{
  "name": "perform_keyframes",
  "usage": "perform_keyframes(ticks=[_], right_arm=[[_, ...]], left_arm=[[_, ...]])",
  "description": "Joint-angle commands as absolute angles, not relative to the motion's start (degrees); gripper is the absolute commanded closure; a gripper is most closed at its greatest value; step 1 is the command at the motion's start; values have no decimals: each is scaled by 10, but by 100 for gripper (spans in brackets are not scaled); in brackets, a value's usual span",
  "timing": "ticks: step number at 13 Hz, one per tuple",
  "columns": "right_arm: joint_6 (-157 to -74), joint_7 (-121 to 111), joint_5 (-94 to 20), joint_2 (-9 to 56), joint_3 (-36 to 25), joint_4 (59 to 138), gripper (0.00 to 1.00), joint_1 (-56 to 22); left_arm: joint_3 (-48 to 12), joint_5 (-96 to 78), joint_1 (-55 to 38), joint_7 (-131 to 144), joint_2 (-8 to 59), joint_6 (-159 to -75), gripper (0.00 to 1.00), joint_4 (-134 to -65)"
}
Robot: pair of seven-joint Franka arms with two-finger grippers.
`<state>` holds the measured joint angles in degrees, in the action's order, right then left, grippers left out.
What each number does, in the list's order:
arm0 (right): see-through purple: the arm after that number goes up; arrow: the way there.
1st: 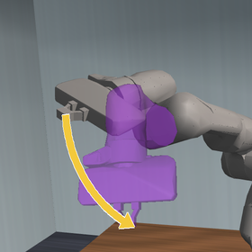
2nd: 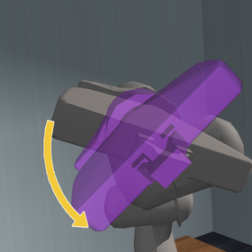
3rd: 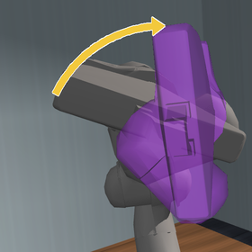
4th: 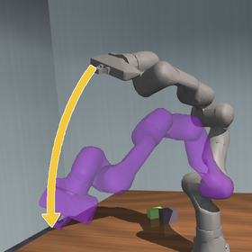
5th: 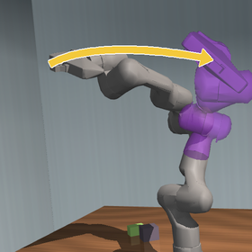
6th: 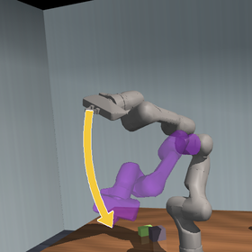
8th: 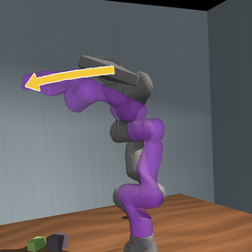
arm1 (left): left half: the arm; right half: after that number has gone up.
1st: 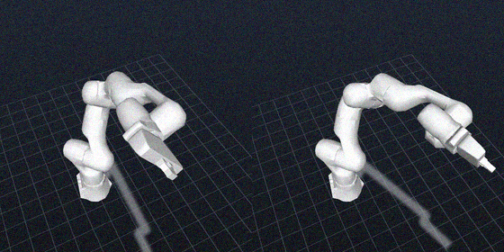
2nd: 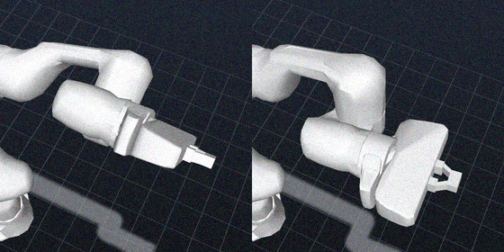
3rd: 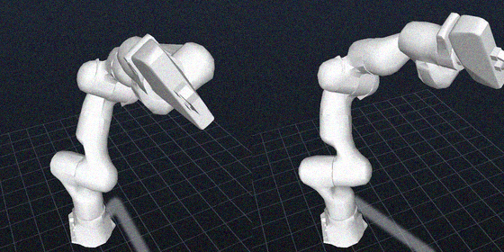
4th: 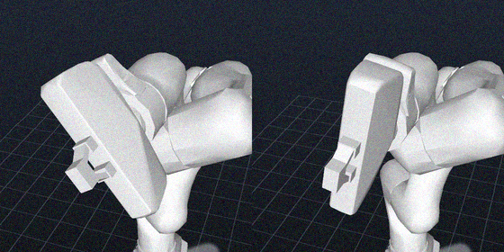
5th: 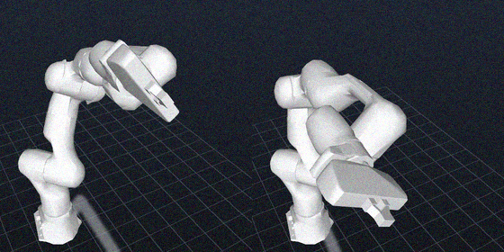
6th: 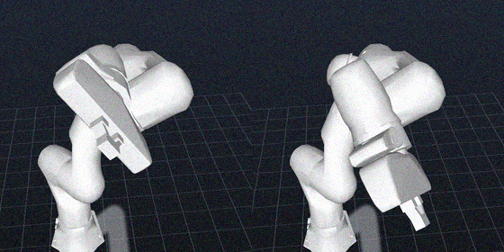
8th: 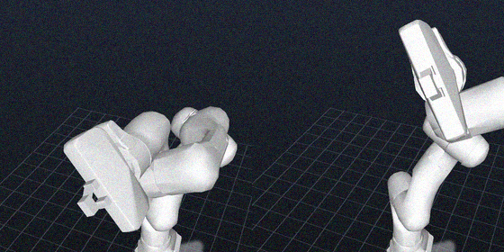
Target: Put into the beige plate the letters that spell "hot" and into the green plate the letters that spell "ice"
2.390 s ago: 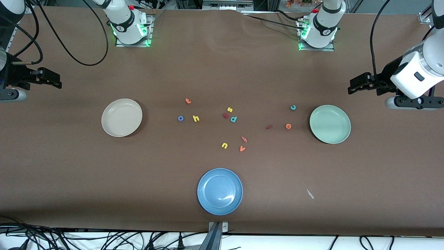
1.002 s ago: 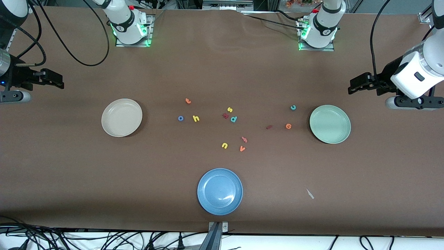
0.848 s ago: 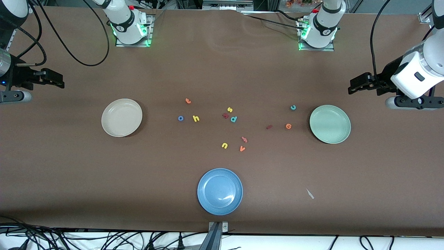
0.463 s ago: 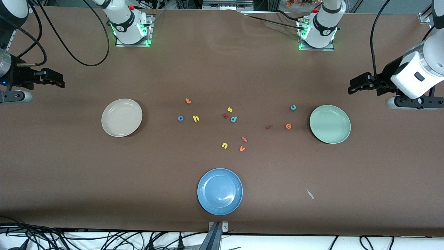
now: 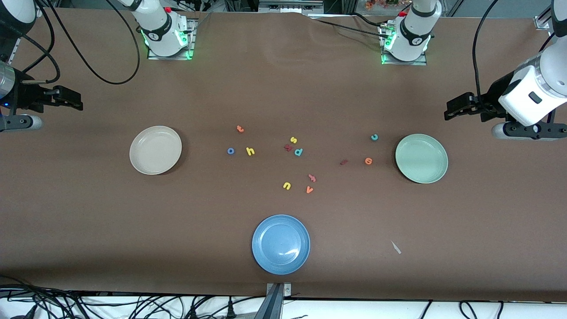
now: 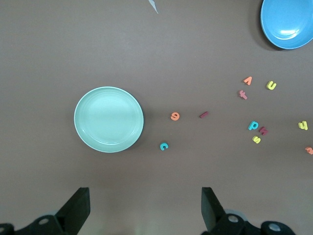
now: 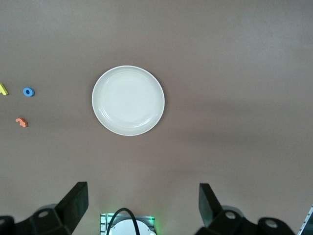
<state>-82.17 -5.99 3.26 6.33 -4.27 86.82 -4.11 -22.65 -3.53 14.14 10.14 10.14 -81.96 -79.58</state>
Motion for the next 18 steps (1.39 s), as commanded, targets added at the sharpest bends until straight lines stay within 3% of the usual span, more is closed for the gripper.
perform_keyframes(ticks=[1, 18], right_arm=[[-806, -68, 28, 66, -53, 851, 0, -38], [-756, -68, 27, 61, -62, 850, 0, -38]], left_arm=[[-229, -32, 140, 107, 98, -810, 0, -790], [-229, -26, 139, 107, 96, -809, 0, -790]])
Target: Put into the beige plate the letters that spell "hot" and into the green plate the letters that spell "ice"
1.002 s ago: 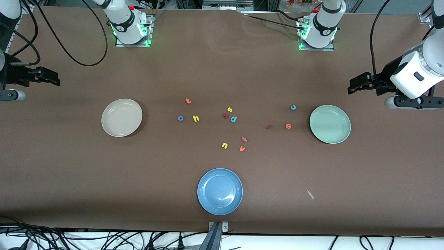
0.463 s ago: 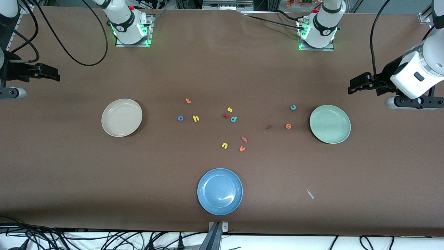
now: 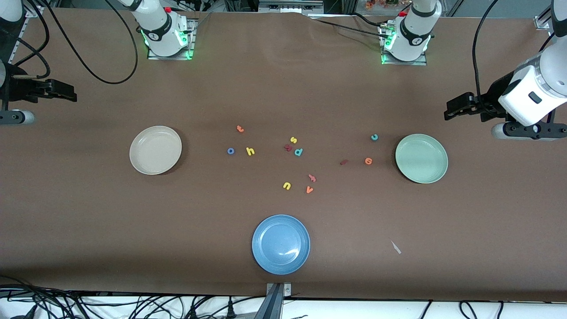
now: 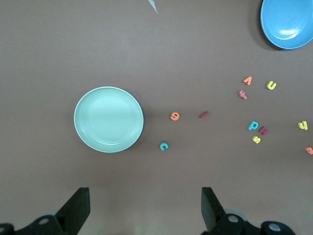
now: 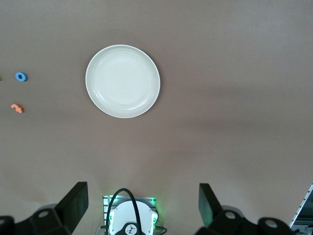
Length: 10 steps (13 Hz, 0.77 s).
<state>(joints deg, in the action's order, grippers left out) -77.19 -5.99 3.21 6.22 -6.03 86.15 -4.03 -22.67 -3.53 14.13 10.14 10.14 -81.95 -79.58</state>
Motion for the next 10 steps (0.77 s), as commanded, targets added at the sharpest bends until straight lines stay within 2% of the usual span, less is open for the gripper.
perform_keyframes(ticks=[1, 5, 10], right_arm=[[-755, -66, 27, 61, -62, 851, 0, -38], [-756, -65, 27, 62, -61, 850, 0, -38], [-756, -67, 27, 62, -61, 851, 0, -38]], left_arm=[[-227, -25, 140, 107, 96, -809, 0, -790], [-228, -26, 140, 114, 95, -779, 0, -790], [-225, -22, 139, 148, 98, -800, 0, -781]])
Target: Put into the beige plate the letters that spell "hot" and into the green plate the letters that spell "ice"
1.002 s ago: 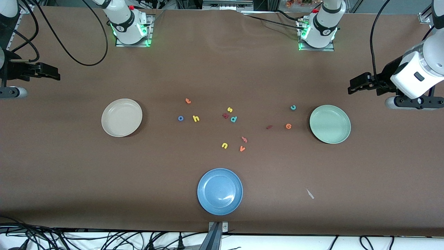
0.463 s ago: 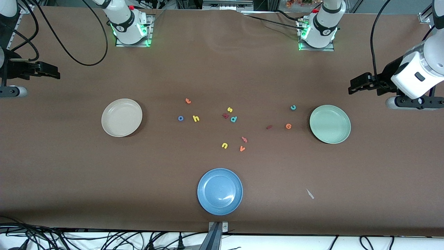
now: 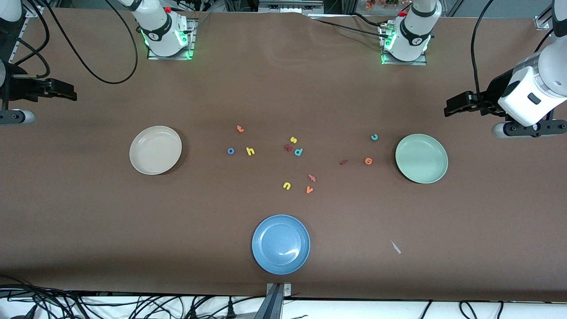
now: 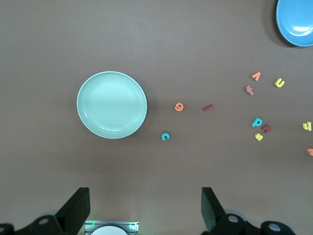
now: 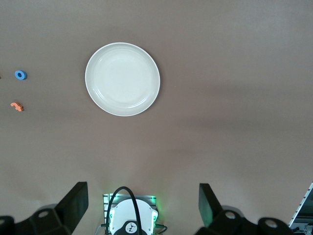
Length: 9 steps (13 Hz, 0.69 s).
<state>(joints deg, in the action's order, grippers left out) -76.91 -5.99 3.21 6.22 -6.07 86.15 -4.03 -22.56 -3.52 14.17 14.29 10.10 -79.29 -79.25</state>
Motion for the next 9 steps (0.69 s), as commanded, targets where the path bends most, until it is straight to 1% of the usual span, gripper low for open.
perform_keyframes(ticks=[1, 4, 5, 7, 9], right_arm=[[-755, -69, 27, 62, -61, 851, 0, -38], [-750, -69, 27, 62, -61, 850, 0, -38], [-748, -69, 27, 62, -61, 851, 0, -38], [-745, -69, 27, 61, -61, 851, 0, -38], [-742, -69, 27, 61, -61, 851, 0, -38]], left_arm=[[-227, 3, 136, 127, 99, -814, 0, -783], [-227, 74, 131, 44, 100, -831, 1, -785], [-228, 109, 131, 21, 101, -851, 1, -789], [-228, 113, 136, 8, 129, -895, 1, -804], [-228, 112, 141, 8, 147, -904, 1, -807]])
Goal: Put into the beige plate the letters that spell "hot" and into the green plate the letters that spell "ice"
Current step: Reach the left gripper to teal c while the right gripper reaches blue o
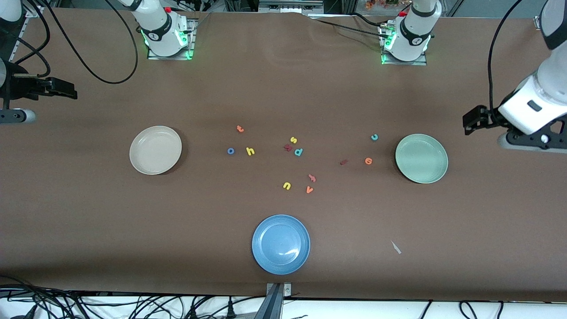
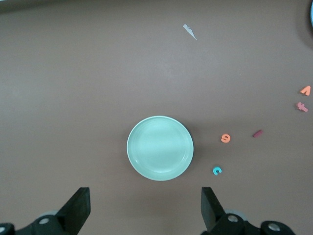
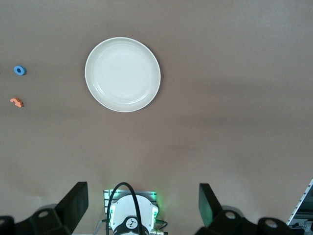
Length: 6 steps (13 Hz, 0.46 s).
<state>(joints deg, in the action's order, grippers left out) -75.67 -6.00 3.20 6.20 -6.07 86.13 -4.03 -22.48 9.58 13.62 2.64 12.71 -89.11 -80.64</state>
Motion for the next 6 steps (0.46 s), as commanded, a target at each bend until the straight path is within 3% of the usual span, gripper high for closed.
perform_keyframes(ticks=[1, 6], right_arm=[[-742, -69, 27, 61, -60, 851, 0, -38], [-737, -68, 26, 61, -59, 851, 0, -38]], left_arm=[[-228, 111, 142, 7, 148, -904, 0, -809], [-228, 110, 141, 18, 161, -899, 0, -826]])
